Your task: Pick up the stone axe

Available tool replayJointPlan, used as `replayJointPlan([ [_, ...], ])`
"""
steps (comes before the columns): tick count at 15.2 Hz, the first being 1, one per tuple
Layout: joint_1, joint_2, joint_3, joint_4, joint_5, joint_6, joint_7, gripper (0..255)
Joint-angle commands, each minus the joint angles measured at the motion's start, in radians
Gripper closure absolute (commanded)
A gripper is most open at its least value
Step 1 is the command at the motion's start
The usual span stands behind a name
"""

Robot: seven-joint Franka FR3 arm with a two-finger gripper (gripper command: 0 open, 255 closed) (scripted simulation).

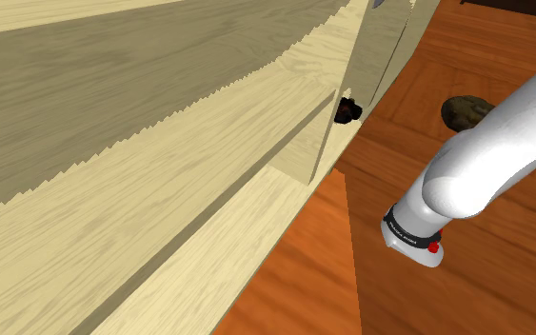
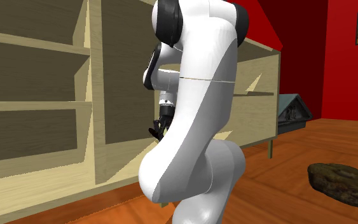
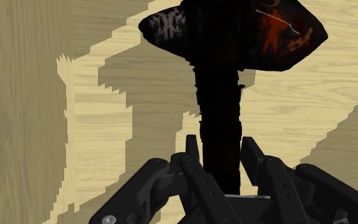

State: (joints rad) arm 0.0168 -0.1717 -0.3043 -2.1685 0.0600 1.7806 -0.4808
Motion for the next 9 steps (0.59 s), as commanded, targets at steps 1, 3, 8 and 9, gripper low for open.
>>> replayJointPlan([
  [1,0.001,-0.011,0.002,0.016,-0.002,-0.026,0.006,255],
  [3,0.001,-0.017,0.003,0.037,-0.004,-0.053,0.009,255],
  [8,0.002,-0.028,0.006,0.093,-0.006,-0.119,0.018,255],
  [9,0.002,-0.030,0.006,0.105,-0.007,-0.133,0.019,255],
])
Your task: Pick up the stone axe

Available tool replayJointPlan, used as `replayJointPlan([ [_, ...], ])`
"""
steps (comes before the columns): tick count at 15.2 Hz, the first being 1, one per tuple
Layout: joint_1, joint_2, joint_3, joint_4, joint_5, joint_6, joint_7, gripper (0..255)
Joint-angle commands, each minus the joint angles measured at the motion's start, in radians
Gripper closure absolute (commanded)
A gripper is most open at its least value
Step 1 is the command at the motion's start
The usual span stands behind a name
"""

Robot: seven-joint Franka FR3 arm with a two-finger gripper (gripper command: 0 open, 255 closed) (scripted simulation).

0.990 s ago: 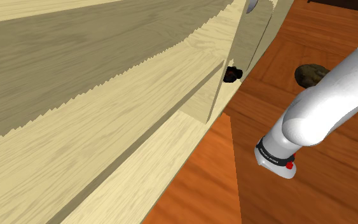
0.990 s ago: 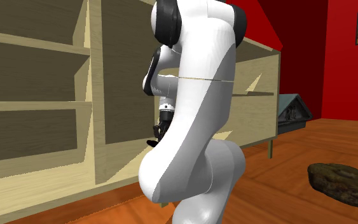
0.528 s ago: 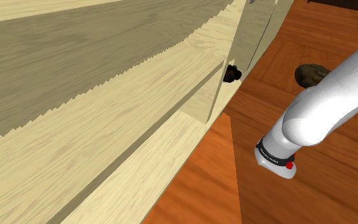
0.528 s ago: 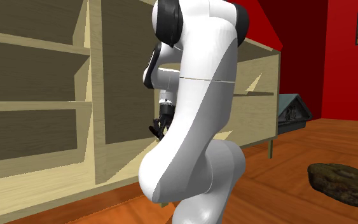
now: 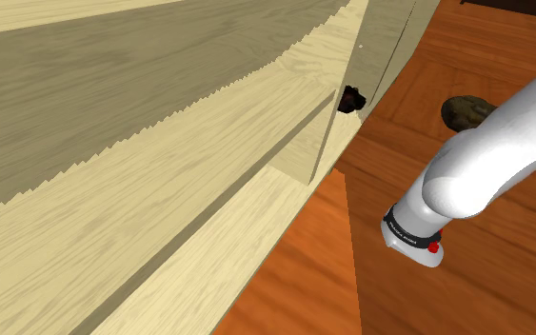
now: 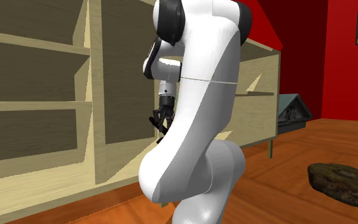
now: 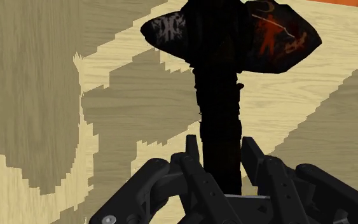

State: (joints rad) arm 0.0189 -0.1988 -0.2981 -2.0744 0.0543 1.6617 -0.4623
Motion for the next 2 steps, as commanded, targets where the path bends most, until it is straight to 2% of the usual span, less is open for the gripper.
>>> replayJointPlan([
  [1,0.000,-0.003,0.000,0.013,-0.001,-0.016,0.001,255],
  [2,0.000,-0.003,0.000,0.013,-0.001,-0.016,0.001,255],
])
